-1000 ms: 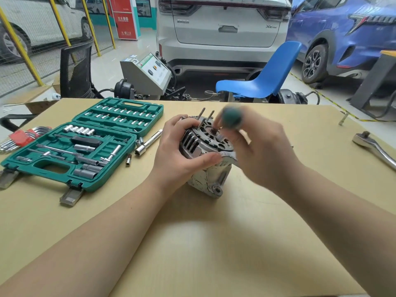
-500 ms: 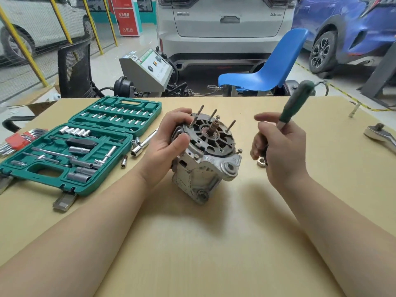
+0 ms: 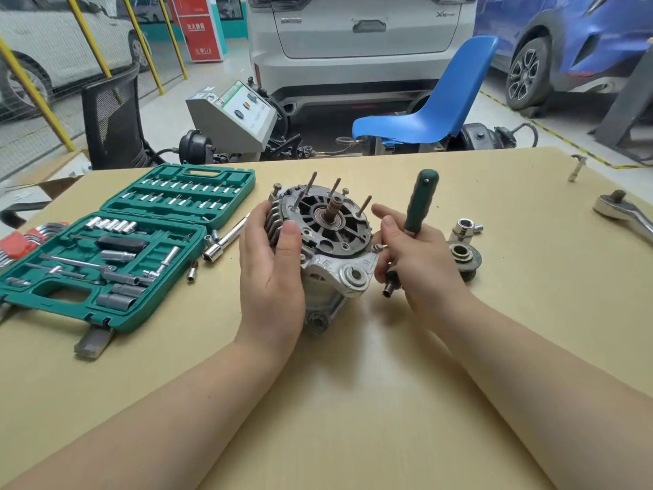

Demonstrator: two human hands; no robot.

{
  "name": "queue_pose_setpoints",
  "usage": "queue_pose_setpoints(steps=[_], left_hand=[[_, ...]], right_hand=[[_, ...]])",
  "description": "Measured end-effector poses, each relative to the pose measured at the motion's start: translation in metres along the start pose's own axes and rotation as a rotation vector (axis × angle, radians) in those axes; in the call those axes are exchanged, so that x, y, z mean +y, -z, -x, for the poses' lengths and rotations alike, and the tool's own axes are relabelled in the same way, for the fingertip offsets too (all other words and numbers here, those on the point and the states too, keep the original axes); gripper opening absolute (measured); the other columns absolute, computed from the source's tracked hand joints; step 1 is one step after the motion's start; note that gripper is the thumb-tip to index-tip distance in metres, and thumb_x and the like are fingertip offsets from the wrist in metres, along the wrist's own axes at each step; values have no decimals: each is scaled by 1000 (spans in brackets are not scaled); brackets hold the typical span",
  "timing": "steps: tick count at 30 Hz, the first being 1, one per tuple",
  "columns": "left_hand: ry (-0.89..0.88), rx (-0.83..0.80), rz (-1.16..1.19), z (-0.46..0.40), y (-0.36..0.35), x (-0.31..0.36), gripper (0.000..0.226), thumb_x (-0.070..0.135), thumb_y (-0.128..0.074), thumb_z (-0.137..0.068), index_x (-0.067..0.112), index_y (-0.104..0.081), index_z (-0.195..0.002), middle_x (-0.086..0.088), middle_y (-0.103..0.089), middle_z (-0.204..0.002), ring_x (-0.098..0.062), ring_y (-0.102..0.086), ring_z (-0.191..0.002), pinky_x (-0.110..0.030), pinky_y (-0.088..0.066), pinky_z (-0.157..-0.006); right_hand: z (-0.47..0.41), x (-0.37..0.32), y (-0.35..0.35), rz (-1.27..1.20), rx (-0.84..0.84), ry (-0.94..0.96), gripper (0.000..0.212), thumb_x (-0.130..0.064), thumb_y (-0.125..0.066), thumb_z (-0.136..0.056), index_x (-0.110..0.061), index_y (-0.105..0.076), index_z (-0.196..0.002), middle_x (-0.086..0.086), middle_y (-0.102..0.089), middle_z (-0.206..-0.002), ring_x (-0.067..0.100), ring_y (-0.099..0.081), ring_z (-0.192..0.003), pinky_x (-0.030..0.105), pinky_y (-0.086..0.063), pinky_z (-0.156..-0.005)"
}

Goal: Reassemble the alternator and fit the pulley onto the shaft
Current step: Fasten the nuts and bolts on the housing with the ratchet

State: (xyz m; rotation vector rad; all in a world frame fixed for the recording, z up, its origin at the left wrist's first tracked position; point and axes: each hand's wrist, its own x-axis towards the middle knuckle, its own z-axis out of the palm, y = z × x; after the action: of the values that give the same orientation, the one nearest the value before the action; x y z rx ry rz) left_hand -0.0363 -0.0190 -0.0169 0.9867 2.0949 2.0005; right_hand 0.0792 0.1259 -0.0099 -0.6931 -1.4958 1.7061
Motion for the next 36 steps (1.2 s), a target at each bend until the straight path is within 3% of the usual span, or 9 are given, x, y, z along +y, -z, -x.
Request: queue_pose_setpoints(steps=[4,8,11,16,22,26,28,31,36], left_hand=[[30,8,68,-3,0,-3,69,66,-45,-96,37,-43,-158,17,-53,-157,-4,-45,-149,-45,-35,-127],[54,6,133,-14,3,-8,52,57,-50,-98,42,-57,-147,15,-66,-144,-10,-58,-139,-51,-45,-120],[115,-154,357,-39,14,-14,36,37,-53,-101,36,-68,-134,-1,-75,-133,-24,-70,-127,-47,-58,-105],[302,-509,625,-86,36,-8,67,38,-52,-106,-12,-46,-150,-33,-60,-146,-34,-65,-132,-52,-59,-104],[373,-199,379,-83,37,-15,44,50,-57,-105,13,-81,-110,-2,-84,-98,-17,-82,-87,-29,-66,-72],[276,-111,368,-82,47,-9,55,54,-49,-109,7,-78,-110,-18,-78,-121,-35,-73,-112,-55,-54,-111],[244,-101,416,-86,51,-2,54,52,-44,-111,10,-77,-102,-13,-78,-120,-30,-71,-117,-57,-43,-122],[136,-111,393,-78,61,-1,50,47,-45,-109,12,-79,-101,-12,-80,-117,-26,-72,-115,-48,-48,-117],[-201,54,117,-46,65,-8,37,40,-55,-102,13,-78,-111,9,-78,-108,-14,-69,-112,-32,-53,-102]], right_hand=[[0,7,-11,-66,-6,-156,28,-36,-61,-102,-33,-70,-129,31,-67,-118,54,-67,-102,72,-48,-96],[2,8,-9,-29,-14,-124,23,-38,-60,-102,-30,-74,-118,27,-72,-85,25,-68,-56,44,-53,-63],[5,5,-3,0,35,-70,24,-35,-57,-105,-20,-76,-108,36,-67,-87,12,-63,-51,41,-53,-69],[7,-5,2,10,67,-98,32,-36,-52,-107,-11,-72,-103,12,-74,-76,22,-54,-48,25,-45,-50],[6,-14,12,152,44,92,38,-50,-49,-104,-22,-75,-97,-3,-71,-79,11,-57,-69,20,-48,-58],[6,-31,24,533,61,262,51,-74,-38,-96,-35,-70,-105,-15,-69,-80,6,-67,-69,50,-59,-67],[5,-40,31,706,61,270,71,-85,-32,-90,-27,-72,-98,-15,-66,-68,5,-64,-64,44,-55,-61],[8,-49,35,533,-74,151,69,-80,-43,-92,-20,-77,-88,-4,-57,-48,10,-49,-43,22,-40,-49],[14,-66,45,137,-605,24,43,-47,-67,-96,-5,-74,-99,26,-68,-74,32,-57,-55,30,-49,-53]])
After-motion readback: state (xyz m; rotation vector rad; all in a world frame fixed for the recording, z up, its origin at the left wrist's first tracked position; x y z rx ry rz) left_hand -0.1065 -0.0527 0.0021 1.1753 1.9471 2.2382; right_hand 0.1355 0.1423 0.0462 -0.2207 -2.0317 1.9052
